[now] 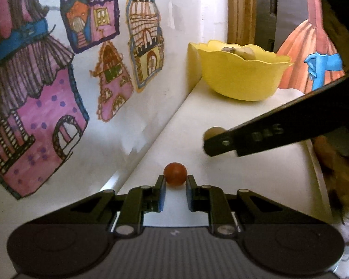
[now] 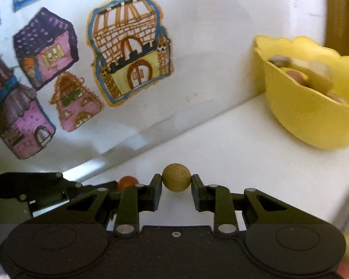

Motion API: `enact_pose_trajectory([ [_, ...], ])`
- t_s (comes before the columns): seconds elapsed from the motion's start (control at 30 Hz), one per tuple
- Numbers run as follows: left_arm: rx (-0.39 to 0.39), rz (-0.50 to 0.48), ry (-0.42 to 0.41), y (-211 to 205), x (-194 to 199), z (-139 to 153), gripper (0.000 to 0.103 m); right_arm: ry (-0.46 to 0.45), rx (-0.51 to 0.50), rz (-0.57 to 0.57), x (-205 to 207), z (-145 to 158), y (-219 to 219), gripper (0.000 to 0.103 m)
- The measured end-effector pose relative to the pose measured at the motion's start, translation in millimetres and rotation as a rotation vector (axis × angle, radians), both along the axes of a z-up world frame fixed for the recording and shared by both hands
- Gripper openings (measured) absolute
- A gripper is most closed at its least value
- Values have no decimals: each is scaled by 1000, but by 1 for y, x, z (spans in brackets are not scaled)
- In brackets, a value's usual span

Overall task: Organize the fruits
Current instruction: 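Close the left tool on the red tomato beside the wall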

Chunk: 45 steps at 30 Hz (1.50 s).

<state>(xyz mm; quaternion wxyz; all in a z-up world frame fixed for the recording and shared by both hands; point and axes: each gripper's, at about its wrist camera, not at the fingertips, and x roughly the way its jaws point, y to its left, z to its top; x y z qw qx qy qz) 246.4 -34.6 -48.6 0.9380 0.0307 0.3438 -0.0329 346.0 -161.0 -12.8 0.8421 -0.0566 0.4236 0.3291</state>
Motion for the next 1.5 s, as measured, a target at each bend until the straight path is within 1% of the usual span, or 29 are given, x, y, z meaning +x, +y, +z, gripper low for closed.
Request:
enact_pose_trajectory([
  [0.17,4,-22,-12,-2,-18,3,18,-3,18,-39,-32,12,-28,29],
  [0.23,8,-33,-13,-4,-25,4,11,4,29,-54,-44,14,-36,29],
  [0.37,18,-55,-5,-7,-40,5,11,8,34,-55,-73,17,-39,29],
  [0.43,33,-44,8,-8,-45,2,11,9,23,-50,-82,16,-39,29],
  [0.53,26,-32,11,-7,-46,1,13,13,27,-59,-90,14,-42,29],
  [0.57,30,-32,6,-8,-46,1,14,13,29,-62,-89,13,-41,29],
  [0.6,32,-36,2,-8,-45,2,16,12,30,-66,-90,11,-40,29],
  [0.7,45,-65,-17,-10,-39,3,31,8,33,-73,-91,10,-39,29],
  [0.73,52,-70,-23,-12,-36,3,35,6,35,-79,-91,10,-40,29],
  [0.77,60,-72,-27,-12,-32,3,35,5,37,-83,-92,10,-40,29],
  [1.0,100,-72,-23,-12,-11,-3,36,10,63,-120,-94,6,-46,29],
  [1.07,100,-75,-20,-12,-8,-3,33,12,66,-126,-95,5,-47,29],
  [1.1,98,-78,-16,-12,-8,-3,28,13,68,-131,-95,4,-48,29],
  [1.2,105,-85,-17,-14,-13,-3,25,13,76,-142,-96,5,-49,29],
  [1.5,108,-65,-31,-14,-32,-4,26,10,90,-159,-104,8,-53,29],
])
